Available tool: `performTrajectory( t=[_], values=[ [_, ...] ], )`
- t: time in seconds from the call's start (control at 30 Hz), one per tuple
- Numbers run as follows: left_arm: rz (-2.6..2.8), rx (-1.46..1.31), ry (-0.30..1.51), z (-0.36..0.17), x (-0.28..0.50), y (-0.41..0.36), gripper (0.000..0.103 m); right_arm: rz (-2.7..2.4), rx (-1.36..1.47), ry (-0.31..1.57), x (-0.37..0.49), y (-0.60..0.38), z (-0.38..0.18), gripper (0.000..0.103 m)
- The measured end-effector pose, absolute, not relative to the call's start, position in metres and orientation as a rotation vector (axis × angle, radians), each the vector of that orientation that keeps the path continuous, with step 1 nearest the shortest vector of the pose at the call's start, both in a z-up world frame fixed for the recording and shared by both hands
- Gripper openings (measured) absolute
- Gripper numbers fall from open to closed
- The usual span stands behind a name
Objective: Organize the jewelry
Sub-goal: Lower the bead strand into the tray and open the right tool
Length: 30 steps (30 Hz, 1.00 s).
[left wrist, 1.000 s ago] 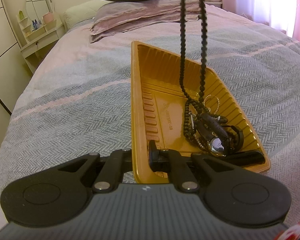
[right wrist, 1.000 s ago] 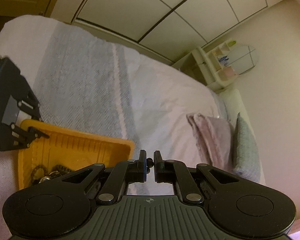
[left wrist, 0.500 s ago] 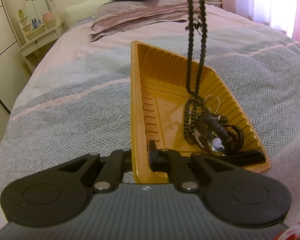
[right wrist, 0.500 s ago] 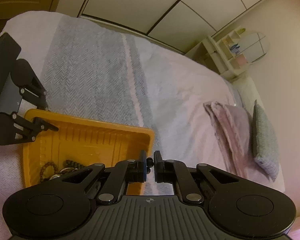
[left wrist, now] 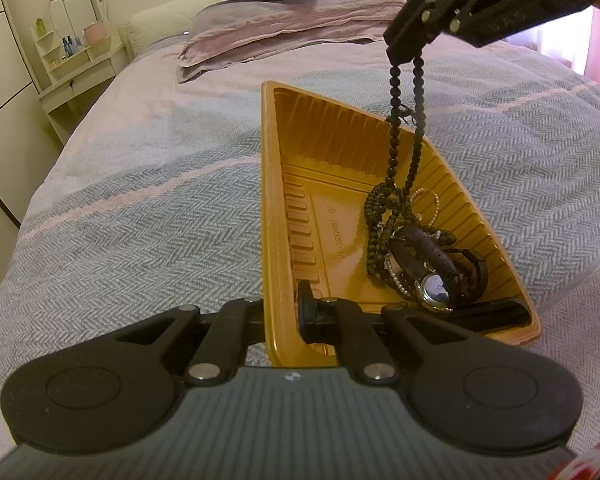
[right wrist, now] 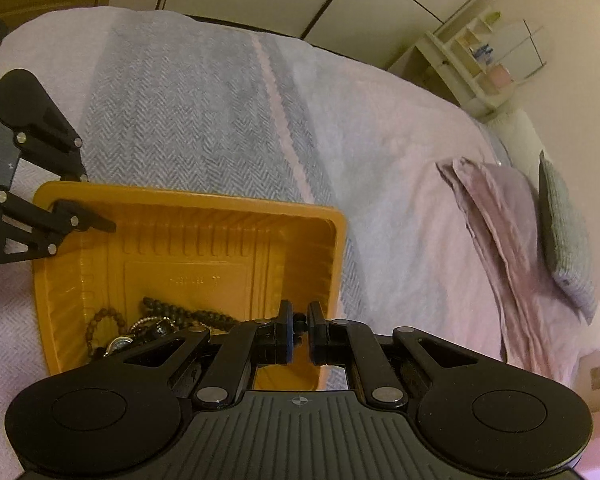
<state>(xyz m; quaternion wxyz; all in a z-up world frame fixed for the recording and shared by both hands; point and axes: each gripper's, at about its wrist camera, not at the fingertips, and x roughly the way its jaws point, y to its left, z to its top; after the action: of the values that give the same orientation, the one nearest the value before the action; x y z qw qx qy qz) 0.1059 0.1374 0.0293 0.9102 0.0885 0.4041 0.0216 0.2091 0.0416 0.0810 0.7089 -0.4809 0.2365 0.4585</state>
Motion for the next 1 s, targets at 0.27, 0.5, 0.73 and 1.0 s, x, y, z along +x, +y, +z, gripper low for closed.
performTrajectory(
  t=[0.27, 0.5, 0.73, 1.0],
  values=[
    [0.046, 0.181, 0.834, 0.029, 0.106, 0.137, 0.006, 1.030, -1.000, 0.530, 0.212, 0.041, 0.082, 0.007],
    [0.049, 0.173, 0.835, 0.029, 0.106, 0.139, 0.006, 0.989, -0.914, 0.500, 0.216, 0.032, 0.106, 0.007],
    [0.052, 0.165, 0.836, 0.028, 0.106, 0.139, 0.006, 0.929, -0.812, 0.544, 0.214, 0.008, 0.109, 0.008],
    [0.053, 0.144, 0.831, 0.028, 0.103, 0.142, 0.006, 0.873, -0.607, 0.654, 0.210, -0.037, 0.089, 0.025]
  ],
)
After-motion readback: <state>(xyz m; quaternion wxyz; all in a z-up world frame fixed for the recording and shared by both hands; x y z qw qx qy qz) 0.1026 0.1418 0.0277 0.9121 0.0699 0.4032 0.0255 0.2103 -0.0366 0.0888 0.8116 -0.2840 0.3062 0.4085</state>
